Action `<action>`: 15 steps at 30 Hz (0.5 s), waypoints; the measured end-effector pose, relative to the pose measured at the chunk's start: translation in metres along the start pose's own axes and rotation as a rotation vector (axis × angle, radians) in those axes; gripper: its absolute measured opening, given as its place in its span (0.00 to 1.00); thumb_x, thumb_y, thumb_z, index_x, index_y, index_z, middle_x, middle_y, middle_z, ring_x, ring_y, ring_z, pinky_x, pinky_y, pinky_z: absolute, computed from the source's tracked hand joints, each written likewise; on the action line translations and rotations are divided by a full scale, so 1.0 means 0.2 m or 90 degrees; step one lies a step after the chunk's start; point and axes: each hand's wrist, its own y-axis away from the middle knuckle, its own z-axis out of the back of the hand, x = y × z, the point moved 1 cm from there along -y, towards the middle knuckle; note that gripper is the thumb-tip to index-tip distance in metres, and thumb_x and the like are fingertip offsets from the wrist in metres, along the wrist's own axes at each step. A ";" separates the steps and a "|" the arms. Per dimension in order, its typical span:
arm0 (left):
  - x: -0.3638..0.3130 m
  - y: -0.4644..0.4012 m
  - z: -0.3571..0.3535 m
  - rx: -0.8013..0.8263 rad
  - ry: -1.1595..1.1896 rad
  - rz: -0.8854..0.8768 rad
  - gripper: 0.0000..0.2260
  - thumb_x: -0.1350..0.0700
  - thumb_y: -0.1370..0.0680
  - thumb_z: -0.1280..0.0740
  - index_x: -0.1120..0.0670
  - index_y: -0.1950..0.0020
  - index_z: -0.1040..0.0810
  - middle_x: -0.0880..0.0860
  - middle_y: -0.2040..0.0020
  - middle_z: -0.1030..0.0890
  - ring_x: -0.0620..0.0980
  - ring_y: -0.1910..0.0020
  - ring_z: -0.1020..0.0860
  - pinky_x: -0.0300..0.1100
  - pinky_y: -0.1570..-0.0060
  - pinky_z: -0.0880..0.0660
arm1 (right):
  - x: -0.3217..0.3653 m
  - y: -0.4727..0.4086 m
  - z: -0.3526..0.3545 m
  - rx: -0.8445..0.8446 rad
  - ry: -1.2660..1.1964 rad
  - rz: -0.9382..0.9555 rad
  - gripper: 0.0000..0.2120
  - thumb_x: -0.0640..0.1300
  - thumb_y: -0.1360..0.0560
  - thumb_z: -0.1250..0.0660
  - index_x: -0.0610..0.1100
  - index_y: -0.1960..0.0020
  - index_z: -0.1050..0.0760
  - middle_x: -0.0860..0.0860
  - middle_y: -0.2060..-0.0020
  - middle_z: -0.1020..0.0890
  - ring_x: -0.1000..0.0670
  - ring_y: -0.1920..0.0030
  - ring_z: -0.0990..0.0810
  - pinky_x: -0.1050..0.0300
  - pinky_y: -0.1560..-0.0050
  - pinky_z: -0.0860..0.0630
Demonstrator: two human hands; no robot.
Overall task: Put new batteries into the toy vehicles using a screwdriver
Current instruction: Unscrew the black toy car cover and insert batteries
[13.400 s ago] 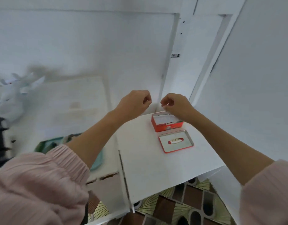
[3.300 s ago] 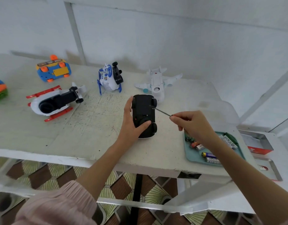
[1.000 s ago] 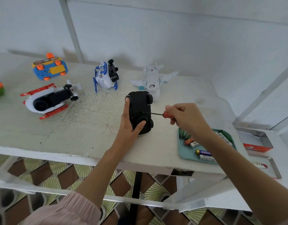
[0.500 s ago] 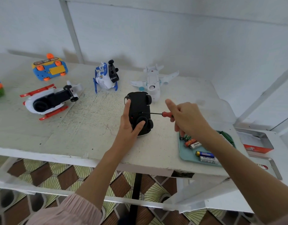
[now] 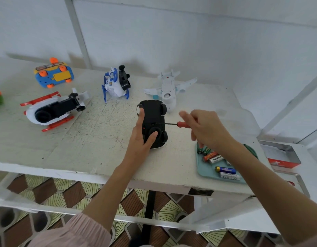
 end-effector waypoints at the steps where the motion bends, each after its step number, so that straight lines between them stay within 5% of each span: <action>1: 0.00 0.00 0.00 0.000 0.005 -0.008 0.33 0.45 0.23 0.38 0.25 0.30 0.57 0.45 0.28 0.37 0.47 0.32 0.31 0.52 0.32 0.32 | -0.01 -0.01 -0.01 -0.026 0.025 0.021 0.20 0.50 0.22 0.40 0.33 0.60 0.27 0.57 0.76 0.26 0.59 0.81 0.28 0.68 0.78 0.32; 6: 0.01 0.00 0.00 -0.002 0.047 -0.007 0.33 0.44 0.24 0.37 0.26 0.29 0.55 0.50 0.24 0.39 0.51 0.30 0.31 0.58 0.33 0.32 | -0.01 -0.02 0.00 -0.094 0.027 0.173 0.03 0.36 0.30 0.29 0.39 0.61 0.22 0.51 0.66 0.25 0.55 0.67 0.28 0.71 0.63 0.32; 9: 0.00 0.01 0.00 0.001 0.043 -0.008 0.33 0.43 0.24 0.37 0.26 0.30 0.54 0.50 0.24 0.39 0.51 0.30 0.32 0.58 0.32 0.33 | 0.00 -0.02 0.02 -0.073 0.011 0.174 0.04 0.35 0.31 0.29 0.39 0.57 0.23 0.48 0.60 0.26 0.56 0.63 0.26 0.67 0.60 0.28; 13: 0.00 0.01 0.00 0.001 0.043 -0.002 0.32 0.43 0.25 0.37 0.26 0.30 0.53 0.51 0.24 0.40 0.52 0.29 0.33 0.59 0.32 0.33 | 0.02 -0.03 0.00 -0.028 0.043 0.046 0.19 0.54 0.24 0.38 0.38 0.61 0.28 0.58 0.77 0.25 0.54 0.72 0.22 0.62 0.72 0.26; 15: -0.01 0.01 0.00 0.001 0.043 -0.004 0.31 0.43 0.24 0.37 0.25 0.31 0.53 0.52 0.24 0.40 0.52 0.29 0.33 0.58 0.32 0.33 | 0.02 -0.04 0.00 -0.037 0.103 0.065 0.23 0.52 0.22 0.41 0.34 0.65 0.27 0.59 0.82 0.26 0.52 0.72 0.22 0.58 0.71 0.25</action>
